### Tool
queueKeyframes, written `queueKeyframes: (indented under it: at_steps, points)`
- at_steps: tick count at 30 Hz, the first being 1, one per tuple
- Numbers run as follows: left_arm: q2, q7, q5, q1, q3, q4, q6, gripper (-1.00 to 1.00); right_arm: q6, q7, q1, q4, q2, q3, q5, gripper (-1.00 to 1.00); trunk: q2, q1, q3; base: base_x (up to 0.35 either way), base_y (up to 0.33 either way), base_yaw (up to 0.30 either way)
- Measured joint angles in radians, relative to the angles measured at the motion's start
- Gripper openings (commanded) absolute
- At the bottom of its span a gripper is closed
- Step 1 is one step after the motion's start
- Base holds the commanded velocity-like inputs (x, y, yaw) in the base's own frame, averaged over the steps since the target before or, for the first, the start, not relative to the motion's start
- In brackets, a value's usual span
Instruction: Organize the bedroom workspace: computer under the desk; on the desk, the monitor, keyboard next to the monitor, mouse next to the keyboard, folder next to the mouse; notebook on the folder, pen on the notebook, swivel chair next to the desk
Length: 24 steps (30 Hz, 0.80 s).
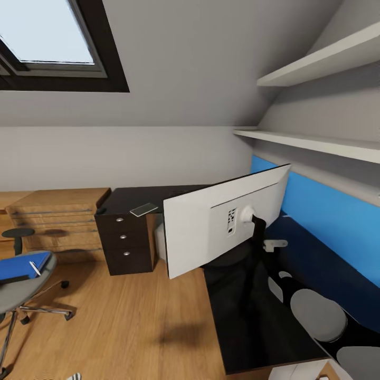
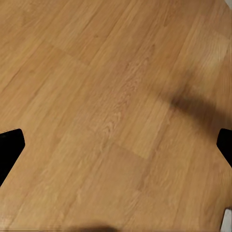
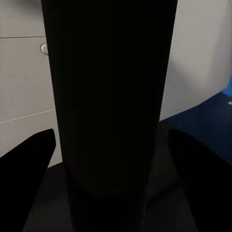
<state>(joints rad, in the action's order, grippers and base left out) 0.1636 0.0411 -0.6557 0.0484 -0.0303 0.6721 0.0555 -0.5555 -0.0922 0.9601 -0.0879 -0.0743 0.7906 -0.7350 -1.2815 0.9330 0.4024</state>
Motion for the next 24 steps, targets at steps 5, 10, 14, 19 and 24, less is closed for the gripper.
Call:
queueKeyframes:
  at_steps: [5, 10, 14, 19, 24]
  points:
    - [0.0, 0.0, 0.0, 0.0, 0.0, 0.0, 0.0, 1.0, 0.003, 0.0, 0.0, -0.001, 0.0, -0.003, 0.007, -1.0, 0.0, 0.0, 0.0, -0.072, -0.155, 0.0]
    - [0.0, 0.0, 0.0, 0.0, 0.0, 0.0, 0.0, 1.0, 0.002, 0.001, 0.0, 0.0, 0.0, -0.002, 0.006, -1.0, 0.0, 0.0, 0.0, -0.016, -0.033, 0.0]
    - [0.0, 0.0, 0.0, 0.0, 0.0, 0.001, 0.0, 1.0, 0.004, 0.003, 0.0, -0.001, 0.002, -0.013, 0.02, -1.0, 0.0, 0.0, 0.0, -0.001, -0.003, 0.0]
    - [0.0, 0.0, -0.001, -0.001, 0.0, 0.001, -0.001, 1.0, 0.008, 0.008, -0.003, -0.01, 0.007, -0.019, 0.026, -1.0, 0.0, 0.0, 0.0, 0.0, 0.0, 0.0]
    - [0.0, 0.0, -0.001, -0.001, 0.0, 0.001, -0.002, 1.0, 0.009, 0.011, -0.005, -0.013, 0.008, -0.018, 0.027, -1.0, 0.0, 0.0, 0.0, 0.0, 0.0, 0.038]
